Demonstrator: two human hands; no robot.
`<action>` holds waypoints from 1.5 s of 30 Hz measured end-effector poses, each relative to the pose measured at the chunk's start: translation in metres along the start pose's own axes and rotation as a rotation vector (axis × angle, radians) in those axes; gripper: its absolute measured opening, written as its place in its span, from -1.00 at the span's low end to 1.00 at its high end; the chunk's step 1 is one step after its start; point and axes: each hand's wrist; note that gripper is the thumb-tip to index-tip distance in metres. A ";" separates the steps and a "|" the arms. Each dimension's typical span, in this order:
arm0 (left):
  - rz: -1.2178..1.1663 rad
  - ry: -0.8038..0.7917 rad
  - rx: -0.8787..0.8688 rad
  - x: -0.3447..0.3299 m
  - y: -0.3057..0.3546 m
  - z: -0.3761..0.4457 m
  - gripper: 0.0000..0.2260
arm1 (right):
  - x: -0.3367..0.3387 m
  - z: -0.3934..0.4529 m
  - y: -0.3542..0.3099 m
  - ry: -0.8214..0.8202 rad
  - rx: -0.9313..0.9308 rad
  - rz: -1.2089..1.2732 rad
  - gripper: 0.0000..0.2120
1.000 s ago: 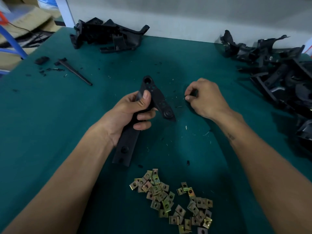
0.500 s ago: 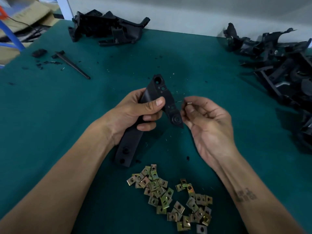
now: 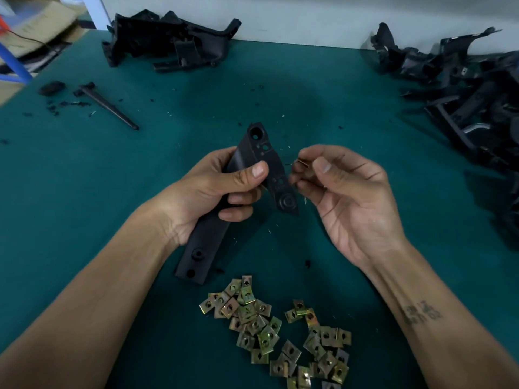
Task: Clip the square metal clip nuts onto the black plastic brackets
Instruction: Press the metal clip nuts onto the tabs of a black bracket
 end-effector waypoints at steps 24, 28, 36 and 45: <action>0.108 0.035 -0.041 -0.007 0.001 -0.002 -0.78 | -0.009 -0.002 -0.004 0.080 0.066 -0.290 -0.93; 0.134 0.058 -0.052 -0.007 0.001 -0.003 -0.80 | -0.010 -0.003 -0.004 0.069 0.046 -0.310 -0.92; 0.173 0.080 -0.075 -0.007 -0.003 -0.001 -0.80 | -0.023 -0.009 0.020 0.236 0.181 -0.284 -0.87; 0.242 0.042 -0.096 -0.003 -0.005 -0.003 -0.81 | -0.009 -0.006 0.008 0.103 0.107 -0.385 -0.88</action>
Point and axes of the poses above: each hand's wrist, its own z-axis towards the middle knuckle, its own x-axis out of the back of the hand, y = z × x, and after that the axes turned 3 degrees about -y, right-handed
